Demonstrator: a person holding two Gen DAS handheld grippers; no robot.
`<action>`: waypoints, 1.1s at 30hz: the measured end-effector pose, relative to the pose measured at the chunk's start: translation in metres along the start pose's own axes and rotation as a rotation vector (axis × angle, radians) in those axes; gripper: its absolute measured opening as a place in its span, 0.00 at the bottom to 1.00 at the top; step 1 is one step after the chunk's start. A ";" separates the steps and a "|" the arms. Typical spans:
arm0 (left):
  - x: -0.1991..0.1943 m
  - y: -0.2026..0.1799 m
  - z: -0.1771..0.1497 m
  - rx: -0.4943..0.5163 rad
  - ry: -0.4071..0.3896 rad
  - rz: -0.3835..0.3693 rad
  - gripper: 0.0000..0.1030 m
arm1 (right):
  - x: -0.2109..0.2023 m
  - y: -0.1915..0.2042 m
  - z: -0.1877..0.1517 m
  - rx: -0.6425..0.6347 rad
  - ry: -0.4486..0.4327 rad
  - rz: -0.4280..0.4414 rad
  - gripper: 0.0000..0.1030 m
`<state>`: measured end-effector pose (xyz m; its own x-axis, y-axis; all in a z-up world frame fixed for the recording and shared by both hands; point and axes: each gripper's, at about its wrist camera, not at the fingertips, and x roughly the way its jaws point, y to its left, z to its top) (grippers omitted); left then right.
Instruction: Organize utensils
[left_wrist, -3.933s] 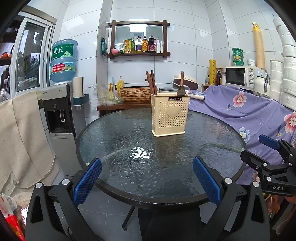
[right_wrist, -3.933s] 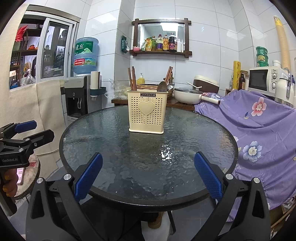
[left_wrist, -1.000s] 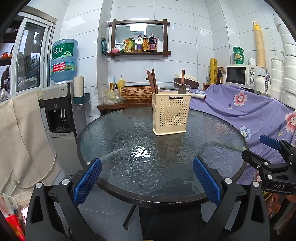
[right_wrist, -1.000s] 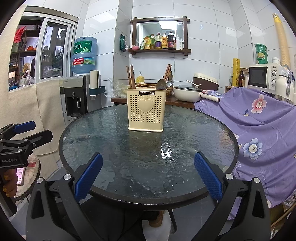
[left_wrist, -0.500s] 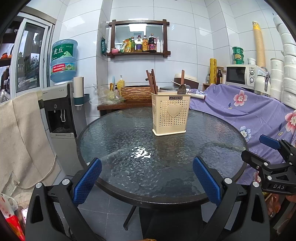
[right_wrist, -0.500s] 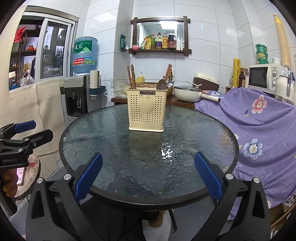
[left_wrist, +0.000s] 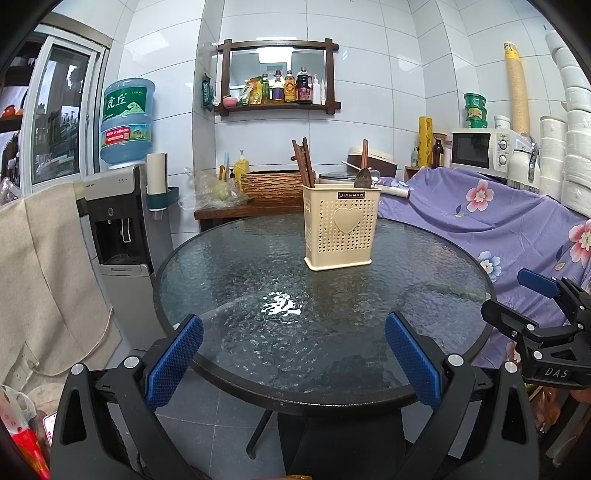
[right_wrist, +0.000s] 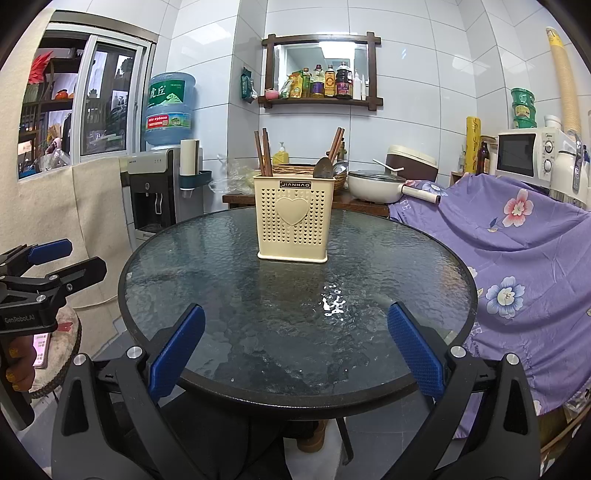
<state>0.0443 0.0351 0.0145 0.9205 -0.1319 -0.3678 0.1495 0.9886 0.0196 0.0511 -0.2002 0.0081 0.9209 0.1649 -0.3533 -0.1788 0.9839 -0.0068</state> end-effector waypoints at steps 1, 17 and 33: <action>0.000 0.000 0.000 0.000 0.000 0.001 0.94 | 0.000 0.000 0.000 0.000 0.000 0.001 0.94; 0.001 0.000 0.000 0.000 0.003 0.001 0.94 | 0.001 0.000 0.000 0.001 0.002 0.001 0.94; 0.001 0.001 -0.001 0.001 0.005 0.001 0.94 | 0.001 0.000 -0.003 0.005 0.006 0.002 0.94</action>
<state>0.0447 0.0362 0.0135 0.9188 -0.1308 -0.3724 0.1491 0.9886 0.0206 0.0511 -0.1998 0.0051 0.9182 0.1668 -0.3594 -0.1794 0.9838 -0.0018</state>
